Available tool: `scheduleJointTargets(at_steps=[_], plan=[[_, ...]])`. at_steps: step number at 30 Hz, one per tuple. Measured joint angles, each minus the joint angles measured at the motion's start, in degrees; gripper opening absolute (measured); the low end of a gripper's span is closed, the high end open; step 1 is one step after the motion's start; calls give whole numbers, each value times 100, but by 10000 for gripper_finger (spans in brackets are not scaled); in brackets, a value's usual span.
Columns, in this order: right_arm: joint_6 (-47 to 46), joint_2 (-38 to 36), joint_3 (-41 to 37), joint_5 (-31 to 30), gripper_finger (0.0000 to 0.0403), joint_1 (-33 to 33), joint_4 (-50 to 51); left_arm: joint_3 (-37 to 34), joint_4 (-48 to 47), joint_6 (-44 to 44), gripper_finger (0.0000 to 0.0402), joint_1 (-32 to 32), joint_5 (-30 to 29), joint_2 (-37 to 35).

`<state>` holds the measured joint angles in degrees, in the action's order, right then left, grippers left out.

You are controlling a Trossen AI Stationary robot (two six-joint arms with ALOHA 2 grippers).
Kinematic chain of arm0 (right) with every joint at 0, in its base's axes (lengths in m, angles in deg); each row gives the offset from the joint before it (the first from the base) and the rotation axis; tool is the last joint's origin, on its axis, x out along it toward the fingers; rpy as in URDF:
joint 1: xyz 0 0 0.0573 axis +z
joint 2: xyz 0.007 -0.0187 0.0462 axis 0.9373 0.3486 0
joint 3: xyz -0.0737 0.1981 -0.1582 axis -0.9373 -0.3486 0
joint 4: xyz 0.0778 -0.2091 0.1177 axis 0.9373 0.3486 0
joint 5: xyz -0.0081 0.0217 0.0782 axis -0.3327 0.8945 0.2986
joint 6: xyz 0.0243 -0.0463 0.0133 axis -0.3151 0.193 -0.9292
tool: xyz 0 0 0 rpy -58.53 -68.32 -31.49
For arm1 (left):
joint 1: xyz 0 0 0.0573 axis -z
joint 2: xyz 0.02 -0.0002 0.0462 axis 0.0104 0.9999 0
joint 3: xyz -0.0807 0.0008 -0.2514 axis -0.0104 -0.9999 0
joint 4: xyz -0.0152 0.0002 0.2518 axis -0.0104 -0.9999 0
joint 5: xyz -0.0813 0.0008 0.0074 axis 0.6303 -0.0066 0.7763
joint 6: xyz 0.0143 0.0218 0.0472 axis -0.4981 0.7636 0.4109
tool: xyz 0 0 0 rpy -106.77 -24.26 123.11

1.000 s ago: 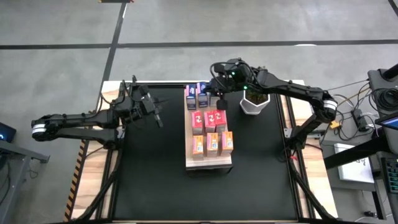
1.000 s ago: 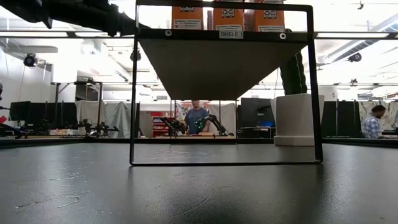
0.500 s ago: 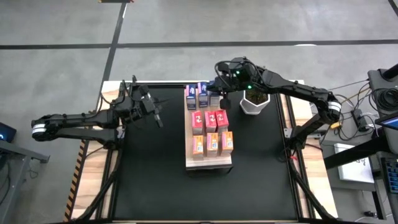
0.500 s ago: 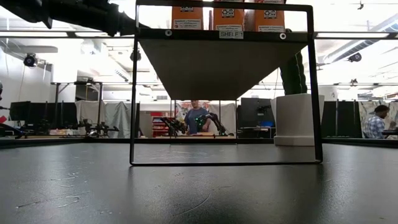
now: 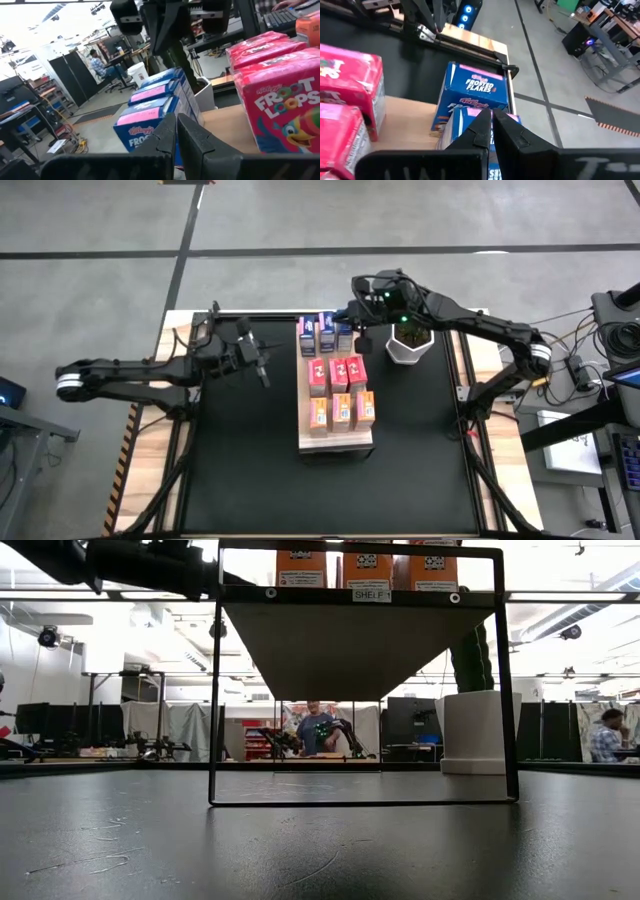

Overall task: Stack cereal on shelf
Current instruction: Adjust the blue cereal boxes

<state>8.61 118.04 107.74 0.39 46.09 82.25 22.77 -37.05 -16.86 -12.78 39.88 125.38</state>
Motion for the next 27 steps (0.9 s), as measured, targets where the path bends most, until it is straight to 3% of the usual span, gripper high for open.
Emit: scheduleJointTargets(at_steps=[10, 17, 27], plan=[[105, 66, -7, -3, 8, 0, -33, 2, 482, 0, 0, -2, 17, 669], [67, -9, -7, -3, 8, 0, -24, 2, 795, -43, 0, 0, 685, 1073], [39, -12, -4, -5, 8, 0, 6, 2, 1842, 23, 0, -202, 542, 1871]])
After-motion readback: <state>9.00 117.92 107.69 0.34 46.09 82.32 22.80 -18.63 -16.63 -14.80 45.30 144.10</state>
